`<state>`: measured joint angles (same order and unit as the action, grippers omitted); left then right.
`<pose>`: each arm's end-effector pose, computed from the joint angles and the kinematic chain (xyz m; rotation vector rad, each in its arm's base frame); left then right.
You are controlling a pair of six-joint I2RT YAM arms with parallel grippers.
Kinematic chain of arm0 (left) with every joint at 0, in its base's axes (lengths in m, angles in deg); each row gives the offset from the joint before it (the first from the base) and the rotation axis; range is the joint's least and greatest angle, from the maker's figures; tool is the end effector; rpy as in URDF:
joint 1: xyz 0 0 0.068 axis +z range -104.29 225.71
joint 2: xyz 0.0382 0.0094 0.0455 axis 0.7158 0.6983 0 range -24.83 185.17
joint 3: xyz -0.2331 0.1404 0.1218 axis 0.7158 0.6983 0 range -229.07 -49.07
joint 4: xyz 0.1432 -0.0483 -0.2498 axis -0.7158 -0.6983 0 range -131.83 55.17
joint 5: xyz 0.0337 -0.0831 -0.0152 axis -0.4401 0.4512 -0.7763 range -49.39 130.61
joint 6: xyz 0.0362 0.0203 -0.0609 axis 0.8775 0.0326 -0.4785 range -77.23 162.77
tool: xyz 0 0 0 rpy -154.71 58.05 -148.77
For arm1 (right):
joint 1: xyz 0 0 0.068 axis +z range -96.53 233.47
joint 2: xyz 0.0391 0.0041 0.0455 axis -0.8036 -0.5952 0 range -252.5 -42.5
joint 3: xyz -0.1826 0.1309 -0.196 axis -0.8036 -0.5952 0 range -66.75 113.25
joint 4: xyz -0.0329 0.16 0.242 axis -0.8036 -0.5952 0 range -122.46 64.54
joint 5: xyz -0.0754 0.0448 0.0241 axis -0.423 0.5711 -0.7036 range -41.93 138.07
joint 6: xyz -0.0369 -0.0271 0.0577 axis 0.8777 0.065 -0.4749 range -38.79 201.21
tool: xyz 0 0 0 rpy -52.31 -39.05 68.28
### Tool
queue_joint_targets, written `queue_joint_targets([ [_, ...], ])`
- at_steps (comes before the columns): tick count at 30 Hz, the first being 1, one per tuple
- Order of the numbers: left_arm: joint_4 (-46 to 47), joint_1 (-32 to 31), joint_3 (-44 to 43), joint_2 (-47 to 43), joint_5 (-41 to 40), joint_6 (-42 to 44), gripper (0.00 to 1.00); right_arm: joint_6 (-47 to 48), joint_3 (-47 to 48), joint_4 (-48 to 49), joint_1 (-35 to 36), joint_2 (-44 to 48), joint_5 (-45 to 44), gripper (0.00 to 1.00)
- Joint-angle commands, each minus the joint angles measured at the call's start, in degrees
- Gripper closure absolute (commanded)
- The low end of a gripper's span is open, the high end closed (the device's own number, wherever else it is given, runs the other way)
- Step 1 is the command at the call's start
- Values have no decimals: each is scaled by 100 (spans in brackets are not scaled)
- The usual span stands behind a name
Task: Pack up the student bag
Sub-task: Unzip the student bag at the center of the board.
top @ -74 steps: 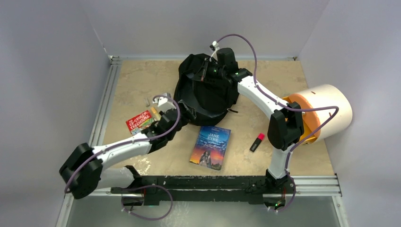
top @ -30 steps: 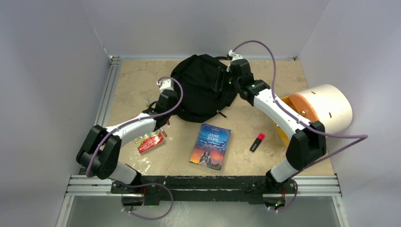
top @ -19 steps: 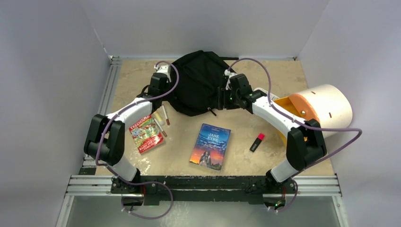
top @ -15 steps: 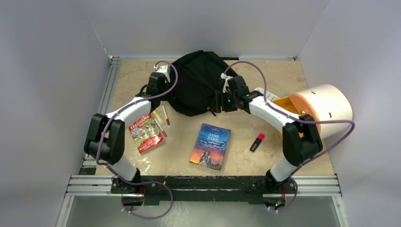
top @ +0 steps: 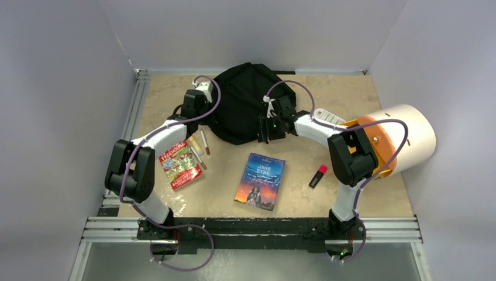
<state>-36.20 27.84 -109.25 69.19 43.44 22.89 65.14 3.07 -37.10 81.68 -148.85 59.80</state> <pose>0.3938 -0.1302 0.2202 -0.0104 2.2166 -0.4236 0.3905 0.2236 0.1751 -0.3583 2.4510 0.5921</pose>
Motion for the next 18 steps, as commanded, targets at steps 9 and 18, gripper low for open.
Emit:
queue_joint_targets([
  [9, 488, 116, -40, -15, 257, 74, 100, 228, 387, 99, 66, -247, -138, 71],
  [18, 514, 134, 86, -66, 204, 129, 100, -115, 629, -75, 31, 69, -293, 100],
])
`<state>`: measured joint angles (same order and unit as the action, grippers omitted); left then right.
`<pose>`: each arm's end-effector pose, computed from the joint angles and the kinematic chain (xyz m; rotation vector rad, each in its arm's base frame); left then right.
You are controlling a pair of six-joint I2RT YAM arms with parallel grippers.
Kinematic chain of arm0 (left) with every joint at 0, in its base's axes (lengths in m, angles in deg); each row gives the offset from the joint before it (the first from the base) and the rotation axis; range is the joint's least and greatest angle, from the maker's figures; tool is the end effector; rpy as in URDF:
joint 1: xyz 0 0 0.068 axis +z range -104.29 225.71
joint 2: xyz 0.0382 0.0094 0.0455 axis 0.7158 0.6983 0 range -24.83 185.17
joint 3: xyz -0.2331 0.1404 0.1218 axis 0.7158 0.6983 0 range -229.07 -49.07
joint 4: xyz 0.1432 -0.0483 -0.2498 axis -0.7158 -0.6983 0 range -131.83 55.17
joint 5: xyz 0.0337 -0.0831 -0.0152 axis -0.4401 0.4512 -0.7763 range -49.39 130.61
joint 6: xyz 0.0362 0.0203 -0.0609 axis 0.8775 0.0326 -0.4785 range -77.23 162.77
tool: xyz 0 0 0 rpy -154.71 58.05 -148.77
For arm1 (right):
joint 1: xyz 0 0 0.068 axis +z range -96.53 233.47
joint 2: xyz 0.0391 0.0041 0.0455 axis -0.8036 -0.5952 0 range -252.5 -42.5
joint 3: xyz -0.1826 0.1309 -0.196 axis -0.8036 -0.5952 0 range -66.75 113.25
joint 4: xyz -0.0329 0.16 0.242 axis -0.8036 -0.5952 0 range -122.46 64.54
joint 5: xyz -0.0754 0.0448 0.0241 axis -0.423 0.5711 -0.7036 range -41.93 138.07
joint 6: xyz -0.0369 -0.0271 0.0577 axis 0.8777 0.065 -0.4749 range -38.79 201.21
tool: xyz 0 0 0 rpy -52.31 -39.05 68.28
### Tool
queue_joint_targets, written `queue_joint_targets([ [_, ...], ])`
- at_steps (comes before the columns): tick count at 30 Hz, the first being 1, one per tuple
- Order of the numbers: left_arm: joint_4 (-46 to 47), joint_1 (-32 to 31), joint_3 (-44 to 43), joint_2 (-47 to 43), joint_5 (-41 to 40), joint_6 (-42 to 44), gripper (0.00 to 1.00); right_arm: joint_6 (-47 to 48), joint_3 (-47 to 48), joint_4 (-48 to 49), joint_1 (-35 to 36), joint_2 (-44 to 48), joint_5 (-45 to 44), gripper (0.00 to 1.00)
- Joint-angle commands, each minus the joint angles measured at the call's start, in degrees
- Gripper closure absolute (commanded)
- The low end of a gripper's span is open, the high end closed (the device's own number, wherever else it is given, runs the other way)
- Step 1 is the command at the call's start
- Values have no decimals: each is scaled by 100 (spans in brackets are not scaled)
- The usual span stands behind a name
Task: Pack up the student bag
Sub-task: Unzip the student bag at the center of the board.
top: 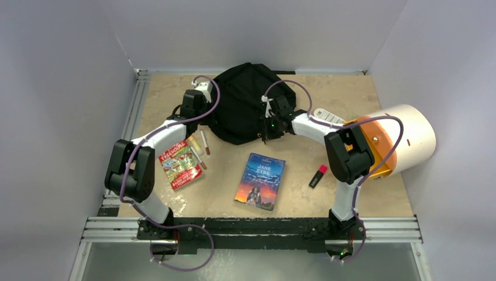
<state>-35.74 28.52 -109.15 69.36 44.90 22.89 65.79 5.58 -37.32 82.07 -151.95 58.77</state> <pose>0.3954 -0.1272 0.2193 -0.0087 2.2155 -0.4452 0.4005 0.2312 0.1662 -0.3719 2.4604 0.5647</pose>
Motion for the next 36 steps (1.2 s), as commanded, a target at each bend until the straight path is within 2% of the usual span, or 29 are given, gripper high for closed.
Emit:
queue_joint_targets([
  [1, 469, 67, 101, -91, 21, 133, 100, -249, 441, -52, -30, 411, -243, 100],
  [14, 312, 153, 202, -59, -312, 81, 100, -924, 986, -134, -629, 319, -786, 100],
  [21, 293, 254, 232, -68, -359, -5, 100, -892, 1317, -348, -863, 15, -1005, 100],
  [29, 394, 278, 288, -60, -269, -46, 100, -405, 1102, -371, -869, -225, 13, 100],
  [34, 372, 421, 272, -100, -392, -186, 100, -413, 668, -191, -872, -43, 58, 100],
  [36, 413, 542, 232, -126, -146, -283, 100, -476, 471, -3, -825, 96, 323, 100],
])
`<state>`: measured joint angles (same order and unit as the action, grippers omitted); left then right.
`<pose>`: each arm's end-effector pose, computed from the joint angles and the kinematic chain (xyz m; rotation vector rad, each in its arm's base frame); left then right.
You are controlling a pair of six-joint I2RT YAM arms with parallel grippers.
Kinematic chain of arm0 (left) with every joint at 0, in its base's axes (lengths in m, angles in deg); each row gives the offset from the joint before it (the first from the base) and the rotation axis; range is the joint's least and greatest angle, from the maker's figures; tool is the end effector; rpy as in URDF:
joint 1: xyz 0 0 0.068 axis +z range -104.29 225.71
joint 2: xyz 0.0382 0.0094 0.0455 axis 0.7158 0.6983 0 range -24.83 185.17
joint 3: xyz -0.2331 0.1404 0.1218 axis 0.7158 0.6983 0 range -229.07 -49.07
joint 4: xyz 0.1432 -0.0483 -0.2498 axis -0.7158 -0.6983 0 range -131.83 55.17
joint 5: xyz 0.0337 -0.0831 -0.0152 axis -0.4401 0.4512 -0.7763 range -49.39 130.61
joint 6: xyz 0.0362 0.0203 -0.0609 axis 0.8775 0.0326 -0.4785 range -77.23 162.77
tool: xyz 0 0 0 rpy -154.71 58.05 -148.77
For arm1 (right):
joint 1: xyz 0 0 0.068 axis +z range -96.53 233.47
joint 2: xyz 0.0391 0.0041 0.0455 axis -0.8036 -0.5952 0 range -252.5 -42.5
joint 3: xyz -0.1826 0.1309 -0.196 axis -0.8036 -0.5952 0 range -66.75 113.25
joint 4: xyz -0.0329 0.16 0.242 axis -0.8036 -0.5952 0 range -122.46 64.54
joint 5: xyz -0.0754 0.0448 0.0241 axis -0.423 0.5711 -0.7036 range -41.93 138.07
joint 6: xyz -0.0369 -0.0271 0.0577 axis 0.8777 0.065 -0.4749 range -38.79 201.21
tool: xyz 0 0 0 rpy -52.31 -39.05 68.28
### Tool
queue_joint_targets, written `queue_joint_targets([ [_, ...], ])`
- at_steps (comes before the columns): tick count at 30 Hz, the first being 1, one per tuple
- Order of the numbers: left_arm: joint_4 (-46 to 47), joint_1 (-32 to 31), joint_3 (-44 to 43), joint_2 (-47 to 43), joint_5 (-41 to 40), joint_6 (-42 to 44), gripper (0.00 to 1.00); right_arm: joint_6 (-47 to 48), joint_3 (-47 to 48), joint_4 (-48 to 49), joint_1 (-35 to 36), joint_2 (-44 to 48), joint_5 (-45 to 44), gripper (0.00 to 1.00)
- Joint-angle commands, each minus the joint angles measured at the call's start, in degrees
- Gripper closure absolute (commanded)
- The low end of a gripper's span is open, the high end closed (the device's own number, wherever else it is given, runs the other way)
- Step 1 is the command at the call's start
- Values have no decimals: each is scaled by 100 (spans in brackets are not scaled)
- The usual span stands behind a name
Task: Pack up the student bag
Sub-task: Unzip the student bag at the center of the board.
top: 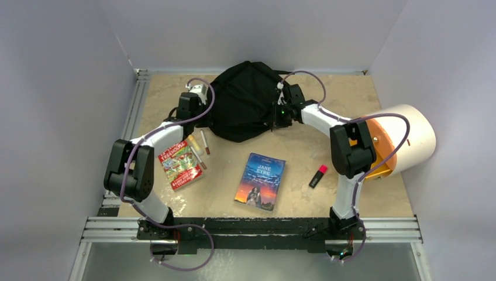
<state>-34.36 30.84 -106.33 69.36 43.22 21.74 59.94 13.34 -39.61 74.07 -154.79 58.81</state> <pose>0.3935 -0.1074 0.2036 -0.0943 2.2333 -0.3961 0.4543 0.1829 0.1877 -0.0774 2.4360 0.5624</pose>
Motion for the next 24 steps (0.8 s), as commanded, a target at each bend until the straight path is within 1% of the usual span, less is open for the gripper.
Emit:
queue_joint_targets([
  [1, 308, 333, -83, -145, 279, -199, 97, 99, -393, 270, 6, 459, 464, 100],
  [2, 341, 336, -110, -165, 509, -207, 91, 86, -465, 297, 44, 523, 545, 100],
  [3, 359, 336, -130, -212, 724, -254, 81, 81, -534, 333, 85, 622, 616, 100],
  [5, 352, 336, -109, -350, 969, -417, 66, 84, -699, 404, 131, 756, 792, 100],
  [8, 240, 328, 82, -722, 1147, -757, 51, 42, -911, 556, 145, 940, 1083, 100],
  [9, 227, 332, 208, -900, 1160, -866, 47, 3, -985, 626, 150, 992, 1182, 100],
  [10, 188, 329, 339, -1078, 1105, -997, 41, -14, -1047, 687, 154, 1033, 1289, 100],
  [13, 133, 328, 872, -1666, 994, -1441, 36, -83, -1196, 849, 213, 1093, 1572, 100],
  [17, 303, 182, 1521, -2409, 978, -2181, 35, -157, -1283, 959, 394, 1147, 1632, 100],
  [20, 320, -333, 1716, -2660, 444, -2591, 33, -228, -1315, 1027, 531, 1186, 1650, 100],
  [22, 322, -781, 1707, -2592, -48, -2829, 33, -296, -1342, 1097, 586, 1224, 1662, 100],
  [24, 316, -1054, 1656, -2404, -315, -3076, 32, -352, -1384, 1143, 647, 1280, 1668, 100],
])
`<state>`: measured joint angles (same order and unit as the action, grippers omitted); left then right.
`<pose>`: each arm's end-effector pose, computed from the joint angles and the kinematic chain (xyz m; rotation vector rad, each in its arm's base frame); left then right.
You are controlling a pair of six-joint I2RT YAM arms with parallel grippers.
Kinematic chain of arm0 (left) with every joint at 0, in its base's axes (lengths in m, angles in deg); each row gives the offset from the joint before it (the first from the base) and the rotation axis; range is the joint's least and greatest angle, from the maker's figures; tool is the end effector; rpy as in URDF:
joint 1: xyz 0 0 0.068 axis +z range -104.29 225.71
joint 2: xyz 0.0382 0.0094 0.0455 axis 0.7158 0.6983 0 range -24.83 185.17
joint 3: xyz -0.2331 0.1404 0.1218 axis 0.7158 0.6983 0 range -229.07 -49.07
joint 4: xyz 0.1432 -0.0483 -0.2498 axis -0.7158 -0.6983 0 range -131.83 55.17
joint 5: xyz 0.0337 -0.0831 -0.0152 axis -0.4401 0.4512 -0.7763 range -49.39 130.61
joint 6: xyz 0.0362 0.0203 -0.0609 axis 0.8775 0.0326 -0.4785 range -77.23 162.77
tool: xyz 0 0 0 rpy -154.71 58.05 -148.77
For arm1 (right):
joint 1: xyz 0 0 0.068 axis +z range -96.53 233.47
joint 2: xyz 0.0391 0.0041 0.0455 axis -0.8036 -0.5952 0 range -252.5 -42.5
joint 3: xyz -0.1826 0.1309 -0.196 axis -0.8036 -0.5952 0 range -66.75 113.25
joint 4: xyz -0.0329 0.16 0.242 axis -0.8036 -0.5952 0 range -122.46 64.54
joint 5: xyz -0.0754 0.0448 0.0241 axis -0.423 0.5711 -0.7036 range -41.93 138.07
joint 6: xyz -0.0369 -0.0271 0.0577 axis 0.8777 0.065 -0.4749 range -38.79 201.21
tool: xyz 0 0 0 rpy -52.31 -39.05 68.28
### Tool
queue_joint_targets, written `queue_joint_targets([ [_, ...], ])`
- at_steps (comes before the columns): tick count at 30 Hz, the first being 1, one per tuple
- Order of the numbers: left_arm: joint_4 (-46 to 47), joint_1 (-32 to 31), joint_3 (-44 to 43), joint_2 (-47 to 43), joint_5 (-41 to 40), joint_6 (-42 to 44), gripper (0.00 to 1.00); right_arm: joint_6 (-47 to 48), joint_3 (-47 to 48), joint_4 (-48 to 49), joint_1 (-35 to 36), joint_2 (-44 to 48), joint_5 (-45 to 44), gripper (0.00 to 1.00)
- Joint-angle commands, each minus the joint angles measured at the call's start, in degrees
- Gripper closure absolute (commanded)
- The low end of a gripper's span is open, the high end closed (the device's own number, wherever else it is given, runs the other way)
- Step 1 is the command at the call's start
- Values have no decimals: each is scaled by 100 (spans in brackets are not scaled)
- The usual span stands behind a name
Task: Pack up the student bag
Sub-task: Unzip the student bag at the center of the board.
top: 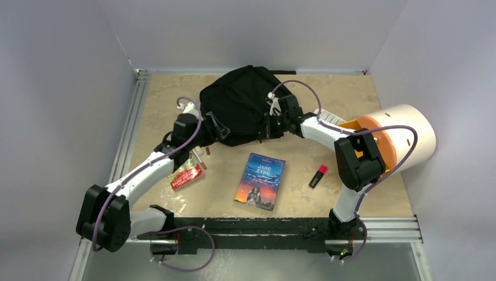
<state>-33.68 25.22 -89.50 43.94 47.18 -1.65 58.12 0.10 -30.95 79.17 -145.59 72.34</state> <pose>0.2858 -0.1143 0.2433 -0.3707 2.1120 -0.8060 0.3874 0.2144 0.1940 -0.2841 2.3804 0.9090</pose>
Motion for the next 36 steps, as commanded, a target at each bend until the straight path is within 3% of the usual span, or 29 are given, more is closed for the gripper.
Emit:
queue_joint_targets([
  [1, 249, -563, -50, 263, -820, -853, 31, -191, -82, 292, 176, 386, 334, 100],
  [22, 1024, -768, -121, 1507, -1217, -1420, 30, -274, -462, 403, 535, 726, 614, 100],
  [27, 1088, -763, 67, 1503, -1103, -1357, 49, -380, -458, 269, 538, 789, 354, 100],
  [31, 1213, -763, 316, 1371, -1048, -1200, 80, -422, -300, 143, 529, 815, -149, 100],
  [33, 1105, -763, 334, 1322, -1134, -1149, 100, -411, -164, -4, 527, 789, -502, 100],
  [36, 886, -763, 316, 1227, -1328, -1101, 100, -358, 87, -295, 519, 688, -1124, 100],
])
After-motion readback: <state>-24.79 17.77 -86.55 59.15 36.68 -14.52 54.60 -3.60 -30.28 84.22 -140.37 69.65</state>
